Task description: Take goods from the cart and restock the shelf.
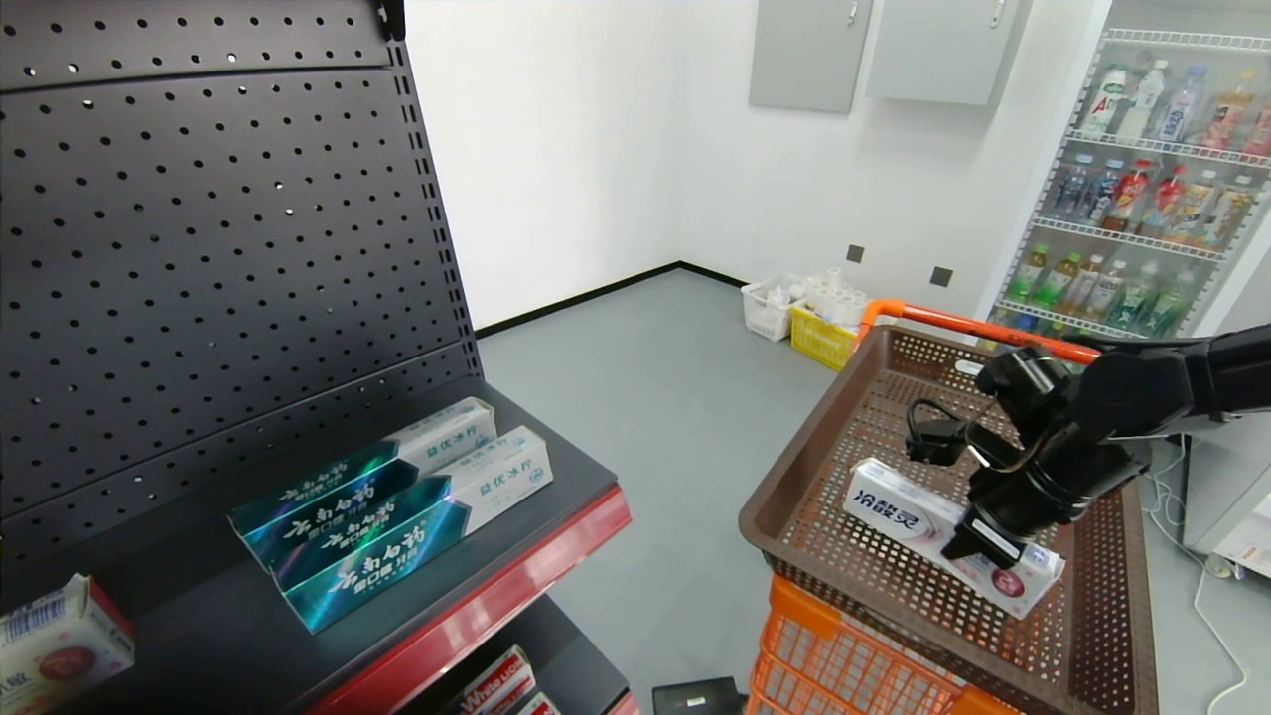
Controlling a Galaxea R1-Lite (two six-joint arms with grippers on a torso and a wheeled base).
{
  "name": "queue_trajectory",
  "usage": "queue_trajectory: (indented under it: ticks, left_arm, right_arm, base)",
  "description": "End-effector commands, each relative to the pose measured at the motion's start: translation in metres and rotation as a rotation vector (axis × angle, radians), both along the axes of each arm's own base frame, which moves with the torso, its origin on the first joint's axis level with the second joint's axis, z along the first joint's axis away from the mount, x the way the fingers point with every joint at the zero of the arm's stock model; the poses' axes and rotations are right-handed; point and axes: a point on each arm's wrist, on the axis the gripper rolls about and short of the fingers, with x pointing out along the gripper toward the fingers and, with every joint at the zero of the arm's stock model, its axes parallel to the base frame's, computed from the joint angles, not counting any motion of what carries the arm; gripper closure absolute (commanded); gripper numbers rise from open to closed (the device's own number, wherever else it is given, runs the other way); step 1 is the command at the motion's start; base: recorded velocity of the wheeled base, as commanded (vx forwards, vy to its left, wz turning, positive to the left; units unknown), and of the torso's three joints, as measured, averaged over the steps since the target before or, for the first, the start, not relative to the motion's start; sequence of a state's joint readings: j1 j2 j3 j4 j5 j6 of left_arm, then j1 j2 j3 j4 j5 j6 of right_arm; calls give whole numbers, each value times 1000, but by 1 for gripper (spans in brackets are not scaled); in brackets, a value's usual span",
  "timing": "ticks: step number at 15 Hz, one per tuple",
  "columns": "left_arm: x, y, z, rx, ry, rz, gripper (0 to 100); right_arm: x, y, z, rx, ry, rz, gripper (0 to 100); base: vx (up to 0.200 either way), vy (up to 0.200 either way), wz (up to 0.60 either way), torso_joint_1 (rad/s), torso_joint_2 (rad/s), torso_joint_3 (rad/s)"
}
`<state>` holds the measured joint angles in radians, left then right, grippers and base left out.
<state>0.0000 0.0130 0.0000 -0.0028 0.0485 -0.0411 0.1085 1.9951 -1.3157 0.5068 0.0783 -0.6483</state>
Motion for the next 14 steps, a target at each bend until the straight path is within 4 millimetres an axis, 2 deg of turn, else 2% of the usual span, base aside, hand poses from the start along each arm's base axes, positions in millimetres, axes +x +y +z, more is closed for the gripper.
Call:
queue_trajectory:
  ticks: [1, 2, 5, 6, 7, 8, 9, 10, 11, 14]
  left_arm:
    - [0, 0, 0, 0, 1, 1, 0]
    - [0, 0, 0, -2, 0, 1, 0]
    - [0, 0, 0, 0, 1, 1, 0]
    - [0, 0, 0, 0, 1, 1, 0]
    - [0, 0, 0, 0, 1, 1, 0]
    - [0, 0, 0, 0, 1, 1, 0]
    - [0, 0, 0, 0, 1, 1, 0]
    - [0, 0, 0, 0, 1, 1, 0]
    - [0, 0, 0, 0, 2, 1, 0]
    - [0, 0, 0, -2, 0, 1, 0]
  right_arm:
    - [-26, -1, 24, 0, -51, 3, 100]
    - [-41, -5, 32, 1, -67, -5, 100]
    - [-67, -13, 51, 12, -123, -34, 100]
    - [-83, -15, 60, 34, -152, -67, 100]
    - [-83, -15, 60, 34, -152, -67, 100]
    - [-110, -13, 69, 87, -180, -131, 100]
    - [-122, -9, 72, 111, -203, -141, 100]
    - [-122, -9, 73, 113, -205, -144, 100]
    - [-143, -7, 79, 140, -260, -145, 100]
    - [-180, -12, 85, 173, -338, -167, 100]
  base:
    - [0, 0, 0, 0, 0, 0]
    - [0, 0, 0, 0, 0, 0]
    - [0, 0, 0, 0, 0, 0]
    - [0, 0, 0, 0, 0, 0]
    - [0, 0, 0, 0, 0, 0]
    - [0, 0, 0, 0, 0, 0]
    - [0, 0, 0, 0, 0, 0]
    - [0, 0, 0, 0, 0, 0]
    - [0, 0, 0, 0, 0, 0]
    - [0, 0, 0, 0, 0, 0]
